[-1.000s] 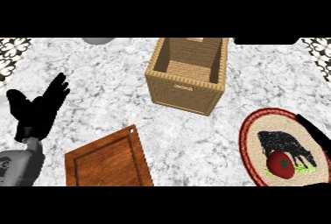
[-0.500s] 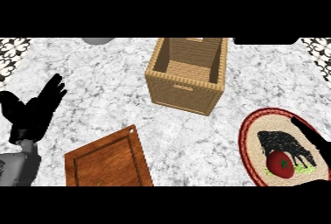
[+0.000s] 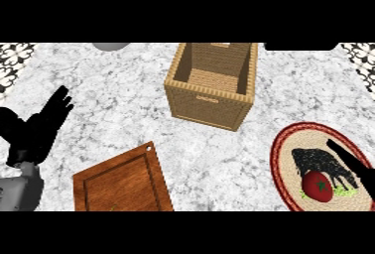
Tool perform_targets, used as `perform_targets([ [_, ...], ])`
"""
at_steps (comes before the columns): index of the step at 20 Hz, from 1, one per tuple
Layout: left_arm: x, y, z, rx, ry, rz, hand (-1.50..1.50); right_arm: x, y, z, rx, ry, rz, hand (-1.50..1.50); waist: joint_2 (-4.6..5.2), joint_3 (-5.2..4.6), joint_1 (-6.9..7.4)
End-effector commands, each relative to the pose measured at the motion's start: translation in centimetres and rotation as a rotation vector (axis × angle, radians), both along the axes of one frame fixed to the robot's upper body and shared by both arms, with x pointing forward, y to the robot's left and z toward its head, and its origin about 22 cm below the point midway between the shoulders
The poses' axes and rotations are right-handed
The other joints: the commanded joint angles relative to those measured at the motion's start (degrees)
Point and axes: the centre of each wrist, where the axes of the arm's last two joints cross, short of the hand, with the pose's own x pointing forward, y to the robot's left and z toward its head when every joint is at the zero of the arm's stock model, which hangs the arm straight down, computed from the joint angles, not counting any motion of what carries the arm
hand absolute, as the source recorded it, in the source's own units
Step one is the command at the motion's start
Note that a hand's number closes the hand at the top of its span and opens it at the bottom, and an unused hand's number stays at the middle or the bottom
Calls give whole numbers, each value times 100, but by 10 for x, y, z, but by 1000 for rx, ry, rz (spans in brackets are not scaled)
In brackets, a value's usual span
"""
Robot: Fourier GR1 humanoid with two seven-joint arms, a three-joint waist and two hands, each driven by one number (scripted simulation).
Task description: Pick the tomato from the placemat and place it in the basket
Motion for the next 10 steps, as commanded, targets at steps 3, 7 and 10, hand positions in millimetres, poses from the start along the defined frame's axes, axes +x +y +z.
perform_targets([
  [3, 14, -28, -5, -8, -1, 10, 0, -14, 16, 11, -19, 8, 43, -150, 0, -2, -31],
  [7, 13, -2, 3, -2, -9, -3, 0, -12, 0, -6, -55, 16, -18, -150, 2, -1, -13],
  [10, 11, -15, 0, 5, 10, 4, 0, -24, 15, -29, -99, 28, 2, -150, 2, 0, -16],
])
